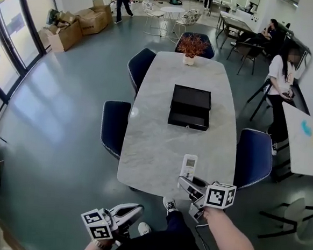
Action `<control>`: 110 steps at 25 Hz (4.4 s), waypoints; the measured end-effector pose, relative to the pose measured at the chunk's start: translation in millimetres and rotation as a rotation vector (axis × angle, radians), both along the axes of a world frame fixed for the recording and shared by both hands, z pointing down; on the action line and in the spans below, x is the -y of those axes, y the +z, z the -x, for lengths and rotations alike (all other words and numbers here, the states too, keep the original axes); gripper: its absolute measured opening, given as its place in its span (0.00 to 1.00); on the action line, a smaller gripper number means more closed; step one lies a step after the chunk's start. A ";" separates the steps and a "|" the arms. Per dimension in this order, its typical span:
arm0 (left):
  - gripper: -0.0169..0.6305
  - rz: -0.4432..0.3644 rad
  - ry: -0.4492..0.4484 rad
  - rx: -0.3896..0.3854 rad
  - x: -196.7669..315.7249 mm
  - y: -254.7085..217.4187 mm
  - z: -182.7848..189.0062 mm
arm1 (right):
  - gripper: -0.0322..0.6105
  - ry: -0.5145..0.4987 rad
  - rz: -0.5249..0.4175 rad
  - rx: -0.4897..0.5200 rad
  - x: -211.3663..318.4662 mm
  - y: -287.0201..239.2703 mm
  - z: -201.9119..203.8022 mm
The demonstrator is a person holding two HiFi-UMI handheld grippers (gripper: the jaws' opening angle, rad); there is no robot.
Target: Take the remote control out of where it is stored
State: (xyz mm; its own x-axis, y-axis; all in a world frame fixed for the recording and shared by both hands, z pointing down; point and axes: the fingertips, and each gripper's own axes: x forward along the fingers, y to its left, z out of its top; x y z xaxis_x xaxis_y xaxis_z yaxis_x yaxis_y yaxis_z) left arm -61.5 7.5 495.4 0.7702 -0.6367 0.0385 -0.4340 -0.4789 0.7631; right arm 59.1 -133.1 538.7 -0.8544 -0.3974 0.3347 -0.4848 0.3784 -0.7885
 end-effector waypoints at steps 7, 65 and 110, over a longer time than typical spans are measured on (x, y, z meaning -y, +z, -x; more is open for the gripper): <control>0.04 -0.009 0.112 0.005 -52.7 2.3 -0.9 | 0.32 0.035 0.042 0.129 -115.9 -4.8 14.2; 0.04 -0.023 0.227 0.012 -126.8 2.5 -45.8 | 0.32 -0.001 0.033 0.218 -271.0 -24.0 8.6; 0.04 -0.018 0.203 0.011 -127.9 4.3 -32.7 | 0.32 -0.018 0.037 0.232 -269.8 -23.2 20.4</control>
State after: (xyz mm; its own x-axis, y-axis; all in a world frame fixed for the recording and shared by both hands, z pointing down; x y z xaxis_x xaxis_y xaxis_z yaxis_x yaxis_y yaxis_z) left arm -28.8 135.4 499.7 0.8823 -0.4691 0.0378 -0.3357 -0.5710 0.7492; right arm 38.7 136.6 515.5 -0.9171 -0.3723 0.1426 -0.2824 0.3543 -0.8914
